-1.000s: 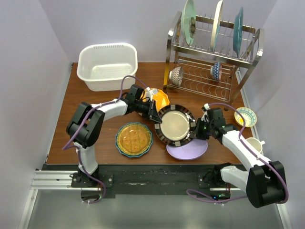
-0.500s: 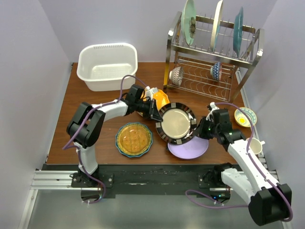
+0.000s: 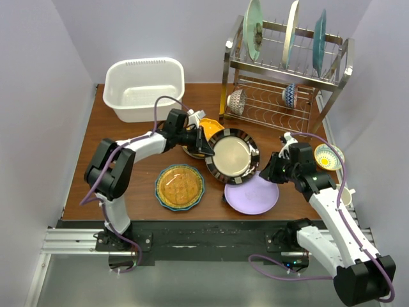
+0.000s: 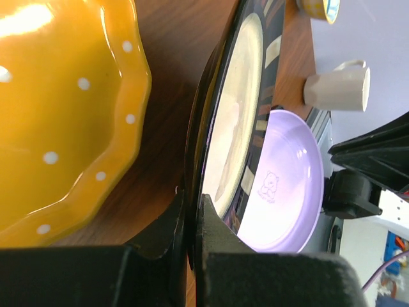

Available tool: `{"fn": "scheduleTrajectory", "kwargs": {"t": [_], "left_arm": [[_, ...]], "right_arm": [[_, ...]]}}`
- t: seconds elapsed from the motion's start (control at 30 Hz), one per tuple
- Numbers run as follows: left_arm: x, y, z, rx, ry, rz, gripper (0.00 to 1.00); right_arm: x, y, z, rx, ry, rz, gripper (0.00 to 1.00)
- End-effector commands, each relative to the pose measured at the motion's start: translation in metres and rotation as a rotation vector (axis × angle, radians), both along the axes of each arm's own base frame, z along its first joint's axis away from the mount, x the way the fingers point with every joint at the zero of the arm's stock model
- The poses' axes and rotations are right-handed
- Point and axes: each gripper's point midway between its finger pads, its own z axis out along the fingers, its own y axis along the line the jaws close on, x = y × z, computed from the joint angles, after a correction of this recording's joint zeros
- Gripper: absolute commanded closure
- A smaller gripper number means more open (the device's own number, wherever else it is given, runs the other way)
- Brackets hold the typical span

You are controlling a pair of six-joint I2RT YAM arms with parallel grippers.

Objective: Place the plates into the plastic bin on the countertop
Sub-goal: Pick up the plate at the center of the board.

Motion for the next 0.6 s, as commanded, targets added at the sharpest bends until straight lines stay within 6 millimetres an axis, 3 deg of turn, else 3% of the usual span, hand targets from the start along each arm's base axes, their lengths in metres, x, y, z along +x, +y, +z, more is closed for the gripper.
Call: {"fn": "scheduleTrajectory", "kwargs": {"t": [0.0, 0.57], "left_arm": [[0.016, -0.008, 0.092, -0.174, -0.199, -0.027, 1.0], [0.025, 0.011, 0.133, -0.221, -0.275, 0.004, 1.0]], "right_arm": [[-0.002, 0.004, 0.013, 0.013, -0.028, 0.036, 0.82], [-0.003, 0.011, -0.011, 0.037, 0.039, 0.05, 0.88]]}}
